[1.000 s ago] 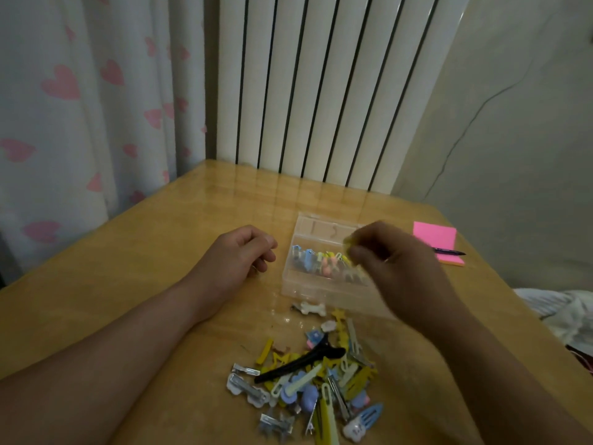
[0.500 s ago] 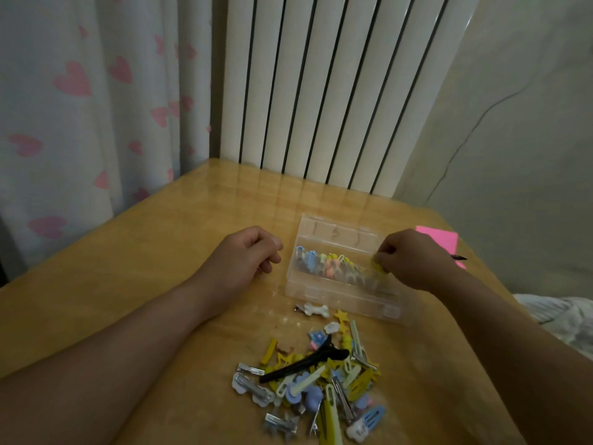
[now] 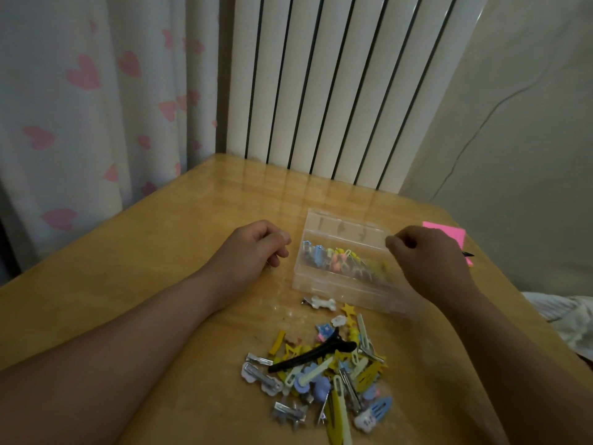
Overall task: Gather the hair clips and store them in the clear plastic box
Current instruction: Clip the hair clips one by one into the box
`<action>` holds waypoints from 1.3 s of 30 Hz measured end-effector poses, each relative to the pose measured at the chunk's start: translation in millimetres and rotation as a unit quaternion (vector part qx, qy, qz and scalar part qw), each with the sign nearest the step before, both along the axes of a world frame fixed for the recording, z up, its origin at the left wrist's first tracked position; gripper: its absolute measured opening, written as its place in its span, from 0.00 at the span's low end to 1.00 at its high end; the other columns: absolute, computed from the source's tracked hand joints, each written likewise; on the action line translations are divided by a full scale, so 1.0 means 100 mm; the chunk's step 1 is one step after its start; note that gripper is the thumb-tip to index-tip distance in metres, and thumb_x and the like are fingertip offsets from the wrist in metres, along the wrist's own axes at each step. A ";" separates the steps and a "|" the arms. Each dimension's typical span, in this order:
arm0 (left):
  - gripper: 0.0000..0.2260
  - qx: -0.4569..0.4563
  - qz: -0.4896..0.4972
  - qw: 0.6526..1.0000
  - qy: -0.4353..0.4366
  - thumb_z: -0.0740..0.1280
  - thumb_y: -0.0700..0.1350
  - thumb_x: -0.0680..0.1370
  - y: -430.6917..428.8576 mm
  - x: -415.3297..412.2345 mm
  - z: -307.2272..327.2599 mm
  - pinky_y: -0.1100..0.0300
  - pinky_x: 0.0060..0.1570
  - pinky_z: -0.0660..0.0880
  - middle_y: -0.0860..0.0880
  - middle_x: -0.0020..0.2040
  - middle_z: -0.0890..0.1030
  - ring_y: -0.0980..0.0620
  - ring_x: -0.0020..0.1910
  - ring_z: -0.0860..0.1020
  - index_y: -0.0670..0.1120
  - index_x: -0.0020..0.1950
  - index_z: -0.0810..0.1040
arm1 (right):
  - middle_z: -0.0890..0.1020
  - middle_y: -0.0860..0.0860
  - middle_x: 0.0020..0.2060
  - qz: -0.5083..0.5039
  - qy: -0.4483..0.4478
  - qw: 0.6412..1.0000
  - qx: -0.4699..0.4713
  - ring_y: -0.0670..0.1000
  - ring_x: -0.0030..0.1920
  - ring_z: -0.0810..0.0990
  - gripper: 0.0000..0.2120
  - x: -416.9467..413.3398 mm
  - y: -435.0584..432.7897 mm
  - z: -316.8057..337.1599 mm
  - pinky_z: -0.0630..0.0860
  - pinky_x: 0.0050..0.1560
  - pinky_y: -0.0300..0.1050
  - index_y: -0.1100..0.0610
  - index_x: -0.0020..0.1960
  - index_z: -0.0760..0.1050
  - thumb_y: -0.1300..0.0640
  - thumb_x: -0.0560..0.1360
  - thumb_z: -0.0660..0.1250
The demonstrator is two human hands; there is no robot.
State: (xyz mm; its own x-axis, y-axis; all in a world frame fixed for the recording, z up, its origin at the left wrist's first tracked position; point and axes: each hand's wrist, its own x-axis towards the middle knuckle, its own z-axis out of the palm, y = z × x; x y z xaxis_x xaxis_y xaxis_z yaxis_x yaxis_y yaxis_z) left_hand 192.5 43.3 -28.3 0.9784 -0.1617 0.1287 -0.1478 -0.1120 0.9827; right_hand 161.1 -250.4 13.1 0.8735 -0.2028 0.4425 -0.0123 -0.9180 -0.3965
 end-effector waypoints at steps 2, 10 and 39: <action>0.09 0.002 0.001 1.000 -0.002 0.68 0.47 0.83 0.00 -0.01 0.00 0.59 0.45 0.75 0.49 0.44 0.86 0.53 0.42 0.80 0.42 0.54 0.84 | 0.83 0.45 0.38 0.036 -0.060 0.997 0.036 0.46 0.38 0.80 0.10 -0.14 0.10 -0.03 0.81 0.42 0.50 0.54 0.47 0.84 0.51 0.82 0.69; 0.09 0.025 0.002 1.000 -0.013 0.67 0.47 0.84 0.01 -0.05 0.01 0.57 0.46 0.76 0.46 0.47 0.87 0.52 0.43 0.81 0.44 0.53 0.85 | 0.84 0.38 0.39 0.212 0.009 0.977 0.007 0.41 0.39 0.82 0.09 -0.62 0.52 -0.05 0.79 0.39 0.40 0.43 0.52 0.84 0.44 0.80 0.66; 0.09 0.061 -0.012 0.997 -0.042 0.68 0.48 0.83 -0.02 -0.04 -0.03 0.62 0.44 0.75 0.47 0.46 0.87 0.55 0.40 0.81 0.44 0.53 0.84 | 0.77 0.43 0.59 0.266 0.217 0.919 -0.192 0.47 0.57 0.79 0.18 -0.66 0.77 -0.07 0.78 0.59 0.45 0.43 0.74 0.72 0.47 0.85 0.63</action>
